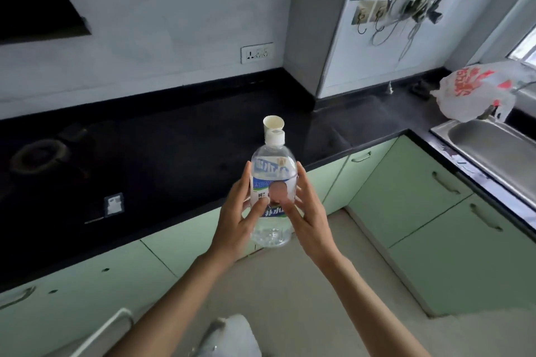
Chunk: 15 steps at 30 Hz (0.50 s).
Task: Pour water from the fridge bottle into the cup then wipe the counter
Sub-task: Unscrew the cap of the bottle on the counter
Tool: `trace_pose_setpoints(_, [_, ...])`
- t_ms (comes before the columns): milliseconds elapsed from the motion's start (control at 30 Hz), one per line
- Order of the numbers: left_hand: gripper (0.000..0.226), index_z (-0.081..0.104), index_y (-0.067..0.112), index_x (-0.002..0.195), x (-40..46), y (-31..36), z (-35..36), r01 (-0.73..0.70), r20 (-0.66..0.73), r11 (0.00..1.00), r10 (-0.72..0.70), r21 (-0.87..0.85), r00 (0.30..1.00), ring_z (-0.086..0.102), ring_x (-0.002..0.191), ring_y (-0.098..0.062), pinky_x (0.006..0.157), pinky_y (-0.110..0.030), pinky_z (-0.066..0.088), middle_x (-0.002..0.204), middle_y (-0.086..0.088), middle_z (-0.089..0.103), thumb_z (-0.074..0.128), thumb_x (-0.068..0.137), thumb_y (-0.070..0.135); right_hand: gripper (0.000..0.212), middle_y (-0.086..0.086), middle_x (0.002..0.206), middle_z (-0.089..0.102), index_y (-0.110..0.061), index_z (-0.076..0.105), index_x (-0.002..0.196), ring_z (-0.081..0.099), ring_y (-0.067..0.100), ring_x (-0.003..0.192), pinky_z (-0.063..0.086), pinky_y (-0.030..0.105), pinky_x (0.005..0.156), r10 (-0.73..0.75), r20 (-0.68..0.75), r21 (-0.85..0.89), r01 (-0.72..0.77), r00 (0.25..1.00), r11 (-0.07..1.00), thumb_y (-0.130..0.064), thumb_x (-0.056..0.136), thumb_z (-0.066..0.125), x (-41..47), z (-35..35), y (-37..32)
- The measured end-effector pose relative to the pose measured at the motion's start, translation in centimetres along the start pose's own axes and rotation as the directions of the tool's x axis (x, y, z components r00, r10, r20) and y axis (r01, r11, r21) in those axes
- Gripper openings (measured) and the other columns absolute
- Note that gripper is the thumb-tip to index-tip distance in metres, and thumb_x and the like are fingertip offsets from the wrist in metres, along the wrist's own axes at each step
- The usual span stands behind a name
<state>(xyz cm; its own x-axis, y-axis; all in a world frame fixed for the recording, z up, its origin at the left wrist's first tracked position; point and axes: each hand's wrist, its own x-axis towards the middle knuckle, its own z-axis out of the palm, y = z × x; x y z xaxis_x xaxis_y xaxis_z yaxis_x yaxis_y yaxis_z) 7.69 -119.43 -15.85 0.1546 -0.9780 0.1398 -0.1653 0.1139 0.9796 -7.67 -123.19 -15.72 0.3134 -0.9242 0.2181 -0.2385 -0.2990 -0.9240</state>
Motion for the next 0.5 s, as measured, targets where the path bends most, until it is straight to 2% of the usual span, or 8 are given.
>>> trace_pose_setpoints(133, [0.066, 0.024, 0.064, 0.138, 3.8, -1.3, 0.0, 0.021, -0.077, 1.000, -0.021, -0.004, 0.997, 0.051, 0.127, -0.005, 0.100, -0.022, 0.045, 0.144, 0.013, 0.045, 0.060, 0.094, 0.030, 0.065, -0.009, 0.149, 0.040, -0.044, 0.016, 0.149, 0.044, 0.016, 0.134, 0.041, 0.050, 0.106, -0.007, 0.095, 0.034, 0.004, 0.995, 0.999, -0.047, 0.094, 0.051, 4.7, -0.4, 2.2])
trace_pose_setpoints(200, [0.067, 0.027, 0.058, 0.140, 5.6, -2.3, -0.2, 0.039, -0.112, 0.999, -0.042, -0.027, 0.993, 0.053, 0.125, -0.005, 0.096, -0.020, 0.047, 0.140, 0.015, 0.048, 0.063, 0.092, 0.027, 0.064, -0.009, 0.148, 0.040, -0.042, 0.018, 0.149, 0.045, 0.018, 0.133, 0.043, 0.050, 0.103, -0.012, 0.121, 0.033, 0.008, 0.993, 0.999, -0.042, 0.095, 0.052, 7.0, -0.1, 3.4])
trace_pose_setpoints(300, [0.072, 0.032, 0.047, 0.141, 8.2, -3.9, -0.8, 0.064, -0.140, 0.995, -0.075, -0.078, 0.987, 0.057, 0.120, -0.002, 0.090, -0.014, 0.048, 0.136, 0.013, 0.052, 0.068, 0.089, 0.013, 0.063, -0.007, 0.150, 0.039, -0.039, 0.017, 0.150, 0.043, 0.019, 0.134, 0.043, 0.051, 0.102, -0.013, 0.167, 0.022, 0.009, 0.986, 1.000, -0.036, 0.097, 0.051, 9.8, 0.5, 5.4])
trace_pose_setpoints(500, [0.081, 0.037, 0.041, 0.143, 12.7, -6.3, -2.4, 0.136, -0.156, 0.985, -0.151, -0.103, 0.976, 0.057, 0.120, -0.005, 0.097, -0.024, 0.050, 0.138, 0.008, 0.052, 0.077, 0.079, 0.012, 0.064, -0.006, 0.147, 0.044, -0.032, 0.019, 0.151, 0.048, 0.016, 0.131, 0.044, 0.048, 0.104, 0.034, 0.274, 0.074, -0.056, 0.961, 0.996, -0.027, 0.096, 0.052, 14.8, 1.2, 6.7])
